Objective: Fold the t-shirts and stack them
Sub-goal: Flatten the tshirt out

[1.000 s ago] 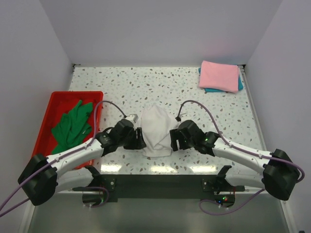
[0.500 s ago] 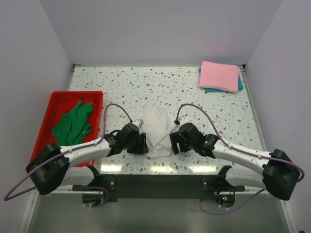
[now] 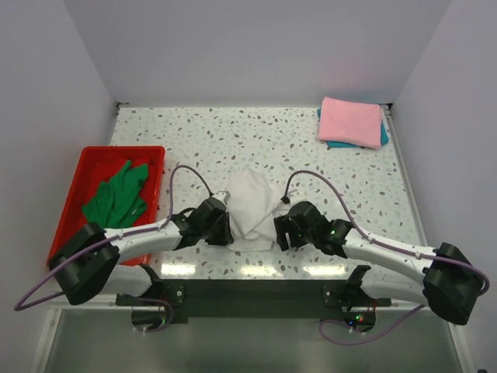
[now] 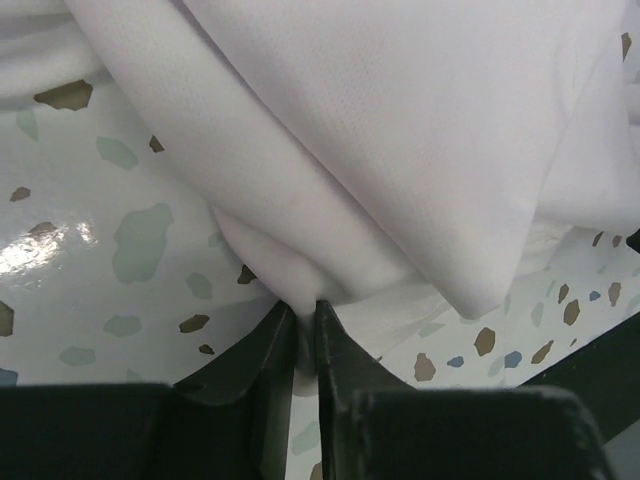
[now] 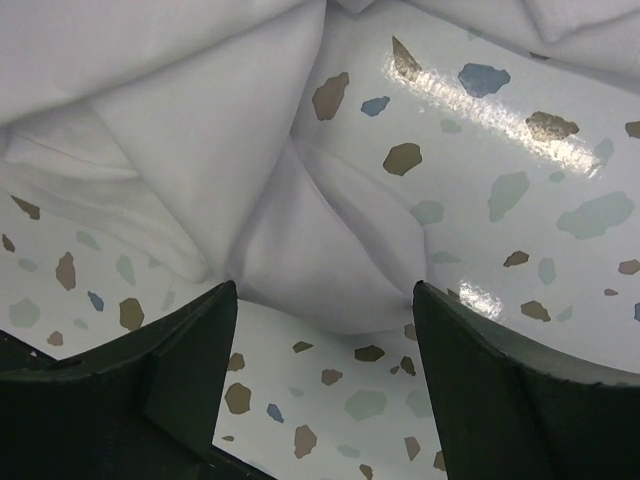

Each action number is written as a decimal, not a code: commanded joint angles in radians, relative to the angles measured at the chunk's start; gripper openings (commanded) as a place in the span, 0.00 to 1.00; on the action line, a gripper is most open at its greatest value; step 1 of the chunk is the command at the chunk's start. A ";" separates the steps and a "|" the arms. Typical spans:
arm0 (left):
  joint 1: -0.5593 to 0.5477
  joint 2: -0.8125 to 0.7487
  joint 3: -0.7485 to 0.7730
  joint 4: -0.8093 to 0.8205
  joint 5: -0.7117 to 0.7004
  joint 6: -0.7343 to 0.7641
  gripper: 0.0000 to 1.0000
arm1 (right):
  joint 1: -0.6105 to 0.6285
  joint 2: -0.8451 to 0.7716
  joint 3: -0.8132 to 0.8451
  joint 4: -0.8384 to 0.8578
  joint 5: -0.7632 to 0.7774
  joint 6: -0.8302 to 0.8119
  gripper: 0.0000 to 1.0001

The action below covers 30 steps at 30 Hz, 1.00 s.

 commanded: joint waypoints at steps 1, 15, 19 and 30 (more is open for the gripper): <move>-0.007 0.006 0.032 -0.036 -0.059 -0.012 0.16 | 0.006 0.037 0.006 0.069 0.019 0.021 0.74; 0.064 -0.204 0.221 -0.319 -0.217 0.008 0.00 | 0.006 0.104 0.125 -0.041 0.107 0.153 0.00; 0.154 -0.291 0.346 -0.415 -0.241 0.062 0.00 | 0.004 -0.019 0.290 -0.231 0.215 0.150 0.00; 0.278 -0.329 0.768 -0.548 -0.419 0.172 0.00 | -0.170 -0.082 0.809 -0.462 0.396 0.009 0.00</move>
